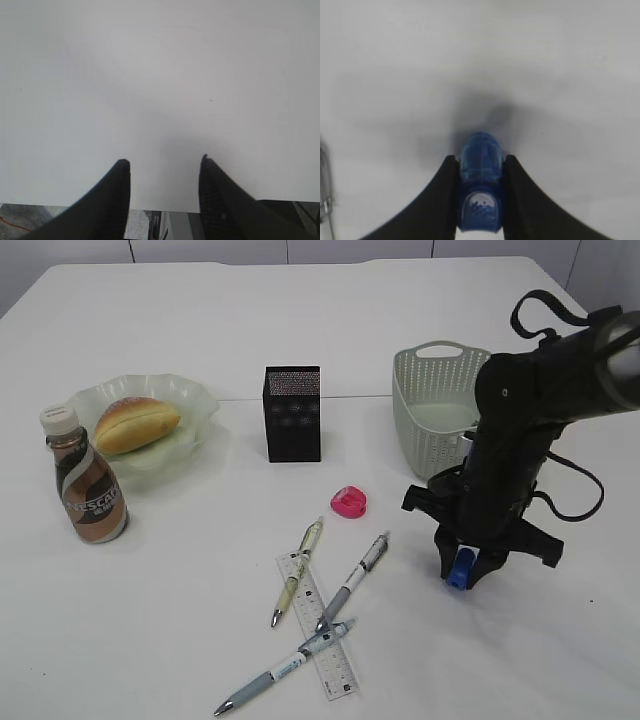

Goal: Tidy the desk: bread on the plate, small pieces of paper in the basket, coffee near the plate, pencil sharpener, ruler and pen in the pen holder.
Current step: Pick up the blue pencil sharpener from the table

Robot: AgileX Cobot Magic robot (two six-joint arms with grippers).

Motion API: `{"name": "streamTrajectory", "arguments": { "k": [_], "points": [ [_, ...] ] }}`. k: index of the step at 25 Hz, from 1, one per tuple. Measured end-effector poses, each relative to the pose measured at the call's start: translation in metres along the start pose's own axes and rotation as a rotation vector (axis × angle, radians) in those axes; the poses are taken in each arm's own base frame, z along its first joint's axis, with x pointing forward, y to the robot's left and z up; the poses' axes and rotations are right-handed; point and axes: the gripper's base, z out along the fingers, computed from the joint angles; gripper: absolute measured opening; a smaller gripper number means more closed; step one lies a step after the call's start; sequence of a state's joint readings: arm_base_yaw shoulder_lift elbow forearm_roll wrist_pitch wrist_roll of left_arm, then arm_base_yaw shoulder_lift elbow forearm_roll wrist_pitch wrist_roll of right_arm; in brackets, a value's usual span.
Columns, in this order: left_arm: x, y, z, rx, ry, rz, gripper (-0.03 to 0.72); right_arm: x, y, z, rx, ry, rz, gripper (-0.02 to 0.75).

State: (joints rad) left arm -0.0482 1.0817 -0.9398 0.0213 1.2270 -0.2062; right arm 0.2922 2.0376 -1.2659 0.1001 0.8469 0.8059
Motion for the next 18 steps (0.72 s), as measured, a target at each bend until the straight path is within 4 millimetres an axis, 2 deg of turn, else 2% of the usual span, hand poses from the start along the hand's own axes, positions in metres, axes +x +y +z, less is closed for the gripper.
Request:
{"name": "streamTrajectory", "arguments": {
  "k": [6, 11, 18],
  "points": [
    [0.000, 0.000, 0.000, 0.000, 0.000, 0.000, 0.328, -0.006, 0.009, -0.017, 0.011, 0.016, -0.336, 0.157],
    [0.000, 0.000, 0.000, 0.000, 0.000, 0.000, 0.328, -0.006, 0.013, -0.035, 0.040, 0.094, -0.654, 0.157],
    [0.000, 0.000, 0.000, 0.000, 0.002, 0.000, 0.315, 0.000, 0.018, -0.044, -0.042, 0.169, -0.970, 0.157]
  ]
}}
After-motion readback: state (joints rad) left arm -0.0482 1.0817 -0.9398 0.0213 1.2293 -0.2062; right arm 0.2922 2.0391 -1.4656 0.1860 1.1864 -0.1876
